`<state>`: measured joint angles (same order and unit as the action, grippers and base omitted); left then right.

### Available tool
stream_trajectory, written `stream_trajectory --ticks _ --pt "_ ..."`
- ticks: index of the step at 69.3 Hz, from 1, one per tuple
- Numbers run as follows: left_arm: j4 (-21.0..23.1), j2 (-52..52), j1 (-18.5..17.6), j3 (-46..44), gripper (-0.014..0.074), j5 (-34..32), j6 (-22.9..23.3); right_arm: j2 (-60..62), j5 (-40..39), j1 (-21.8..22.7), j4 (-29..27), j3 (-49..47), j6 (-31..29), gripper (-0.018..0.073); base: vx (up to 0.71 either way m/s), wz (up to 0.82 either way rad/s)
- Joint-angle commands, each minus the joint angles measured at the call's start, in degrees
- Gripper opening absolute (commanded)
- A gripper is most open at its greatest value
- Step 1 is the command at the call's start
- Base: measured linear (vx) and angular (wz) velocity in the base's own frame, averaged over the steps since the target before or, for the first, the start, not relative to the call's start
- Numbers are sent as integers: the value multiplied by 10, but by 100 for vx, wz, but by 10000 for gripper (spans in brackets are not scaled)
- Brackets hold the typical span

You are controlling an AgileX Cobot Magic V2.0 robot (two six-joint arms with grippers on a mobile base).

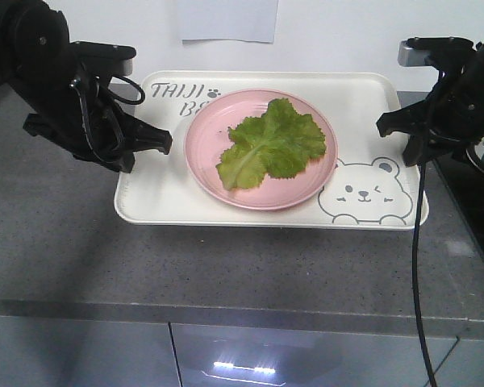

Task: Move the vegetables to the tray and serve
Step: 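Approach another counter holding the tray with both grippers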

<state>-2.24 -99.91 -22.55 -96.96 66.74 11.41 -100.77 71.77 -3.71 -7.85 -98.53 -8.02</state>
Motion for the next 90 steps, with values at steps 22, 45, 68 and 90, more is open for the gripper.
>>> stream_trajectory --ticks 22,45,68,90 --pt "11 32 -4 -17 -6 -40 -13 31 14 -1 -19 -17 -23 -6 6 -1" --pt "11 32 -4 -17 -6 -40 -13 31 14 -1 -19 -17 -23 -6 8 -7" --pt "11 32 -4 -17 -6 -40 -13 31 14 -1 -19 -17 -23 -6 8 -6" --pt "11 32 -4 -17 -6 -40 -13 31 14 -1 -19 -17 -23 -6 7 -3"
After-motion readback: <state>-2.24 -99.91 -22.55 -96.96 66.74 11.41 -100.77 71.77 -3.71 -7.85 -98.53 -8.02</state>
